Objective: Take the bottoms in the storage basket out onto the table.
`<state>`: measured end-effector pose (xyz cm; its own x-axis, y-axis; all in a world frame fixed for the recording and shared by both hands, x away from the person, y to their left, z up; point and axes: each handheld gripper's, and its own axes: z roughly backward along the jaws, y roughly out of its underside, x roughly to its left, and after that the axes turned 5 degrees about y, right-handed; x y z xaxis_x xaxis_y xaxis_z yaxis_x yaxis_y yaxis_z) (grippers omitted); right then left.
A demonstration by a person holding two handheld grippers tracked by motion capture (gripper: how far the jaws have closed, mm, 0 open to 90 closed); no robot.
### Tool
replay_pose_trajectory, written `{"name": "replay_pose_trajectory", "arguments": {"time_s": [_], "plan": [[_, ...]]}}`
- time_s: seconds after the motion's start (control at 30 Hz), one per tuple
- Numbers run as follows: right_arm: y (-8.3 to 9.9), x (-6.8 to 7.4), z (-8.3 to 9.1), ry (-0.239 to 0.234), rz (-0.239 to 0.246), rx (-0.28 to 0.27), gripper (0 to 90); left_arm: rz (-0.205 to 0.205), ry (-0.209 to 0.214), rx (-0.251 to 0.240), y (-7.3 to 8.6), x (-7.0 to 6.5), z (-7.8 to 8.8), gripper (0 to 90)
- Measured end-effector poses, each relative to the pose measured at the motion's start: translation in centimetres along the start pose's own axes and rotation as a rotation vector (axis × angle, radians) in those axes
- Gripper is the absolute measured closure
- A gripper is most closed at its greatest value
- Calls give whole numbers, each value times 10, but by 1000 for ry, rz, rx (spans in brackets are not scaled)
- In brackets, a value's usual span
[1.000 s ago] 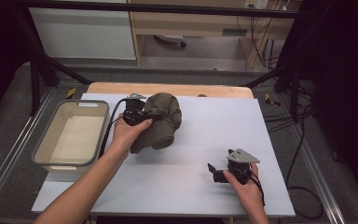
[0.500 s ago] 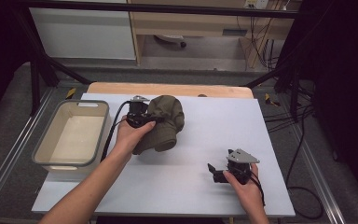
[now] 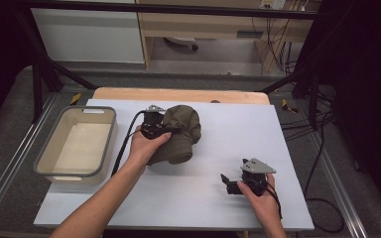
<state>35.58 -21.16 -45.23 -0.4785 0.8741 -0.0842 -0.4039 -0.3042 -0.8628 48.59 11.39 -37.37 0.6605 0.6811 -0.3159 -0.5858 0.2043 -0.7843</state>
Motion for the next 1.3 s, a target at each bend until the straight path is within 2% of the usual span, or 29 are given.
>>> {"name": "replay_pose_trajectory", "arguments": {"time_s": [0.27, 0.4, 0.7, 1.0, 1.3], "plan": [[0, 0, 0, -1, 1, 3, 26, 22, 11, -5, 5, -1, -10, 714], [0, 2, -1, -7, 8, 6, 26, 20, 16, 0, 7, -3, -17, 715], [0, 1, -1, -7, 9, 7, 25, 32, 18, -12, 7, -5, -19, 715], [0, 2, -1, -7, 10, 8, 25, 15, 46, -3, 5, -12, -21, 725], [0, 2, -1, -9, 9, 9, 25, -19, 58, 14, 1, -25, -28, 725]]}}
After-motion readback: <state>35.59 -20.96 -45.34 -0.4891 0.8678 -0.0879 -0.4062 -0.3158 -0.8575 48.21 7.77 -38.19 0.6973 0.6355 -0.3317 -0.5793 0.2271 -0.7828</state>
